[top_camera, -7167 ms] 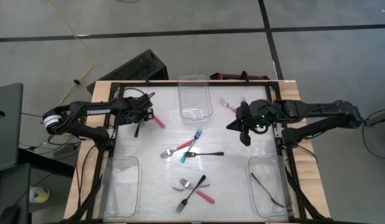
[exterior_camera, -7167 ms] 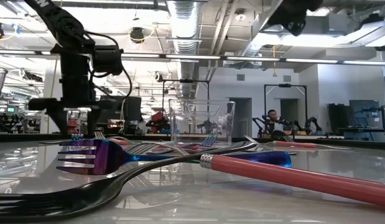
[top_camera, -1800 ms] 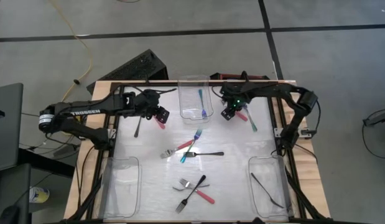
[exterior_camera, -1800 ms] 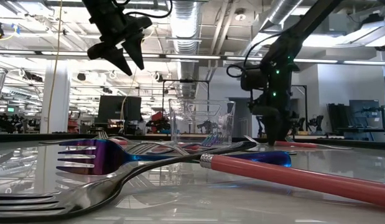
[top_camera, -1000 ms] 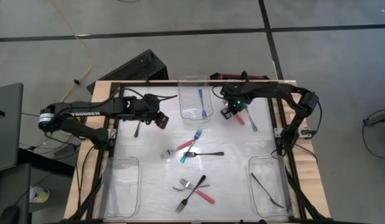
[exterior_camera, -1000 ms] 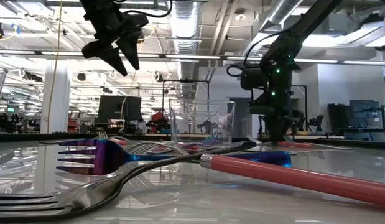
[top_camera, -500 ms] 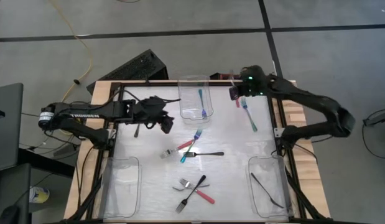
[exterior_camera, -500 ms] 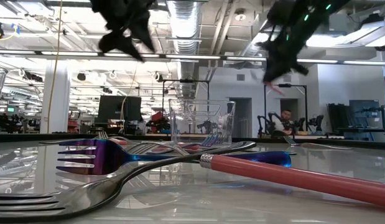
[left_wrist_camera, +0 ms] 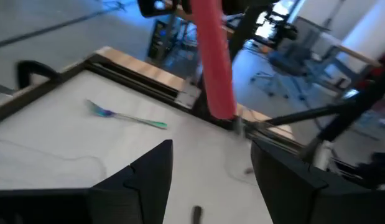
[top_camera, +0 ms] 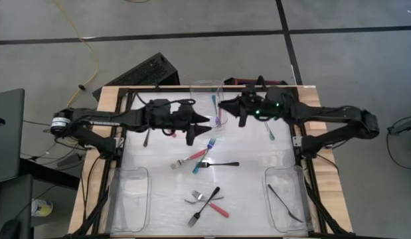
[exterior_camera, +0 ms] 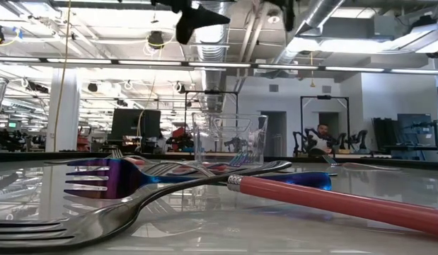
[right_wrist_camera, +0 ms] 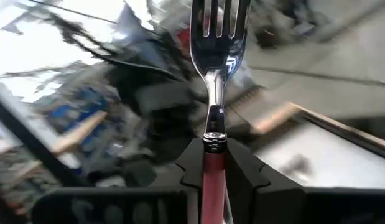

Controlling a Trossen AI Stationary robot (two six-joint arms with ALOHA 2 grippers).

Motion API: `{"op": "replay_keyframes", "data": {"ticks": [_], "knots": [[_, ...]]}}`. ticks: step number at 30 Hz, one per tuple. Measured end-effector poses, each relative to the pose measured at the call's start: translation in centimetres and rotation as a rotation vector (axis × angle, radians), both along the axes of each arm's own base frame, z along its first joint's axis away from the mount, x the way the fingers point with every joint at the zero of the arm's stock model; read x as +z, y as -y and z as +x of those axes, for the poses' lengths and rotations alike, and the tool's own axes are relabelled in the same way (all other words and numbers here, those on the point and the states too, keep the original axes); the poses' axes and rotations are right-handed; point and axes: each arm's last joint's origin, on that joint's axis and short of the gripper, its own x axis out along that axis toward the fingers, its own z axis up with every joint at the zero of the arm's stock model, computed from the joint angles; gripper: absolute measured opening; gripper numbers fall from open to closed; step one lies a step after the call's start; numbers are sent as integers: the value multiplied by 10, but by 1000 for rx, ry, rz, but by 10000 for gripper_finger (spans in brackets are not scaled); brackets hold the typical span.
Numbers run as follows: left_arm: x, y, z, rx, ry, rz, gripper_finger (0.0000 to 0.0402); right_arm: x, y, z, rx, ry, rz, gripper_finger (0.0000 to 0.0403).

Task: Sort silverware by color (type)
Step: Put the pink fork into the bottom left transparent bin

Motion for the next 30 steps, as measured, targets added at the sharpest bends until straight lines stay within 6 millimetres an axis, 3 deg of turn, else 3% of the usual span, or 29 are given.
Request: {"op": "replay_keyframes", "data": {"ticks": [8, 17, 21, 26, 30], "knots": [[4, 2, 7, -107, 102, -13, 201, -10, -19, 24, 97, 43, -18, 60], [6, 3, 7, -144, 118, -22, 198, -13, -26, 34, 119, 89, -49, 60], [6, 4, 7, -171, 119, -23, 157, -13, -26, 34, 127, 92, -58, 60], [6, 5, 7, -213, 122, -32, 51, -13, -25, 34, 147, 96, -78, 60], [6, 5, 7, -230, 118, -35, 51, -13, -25, 34, 163, 94, -89, 63]]}}
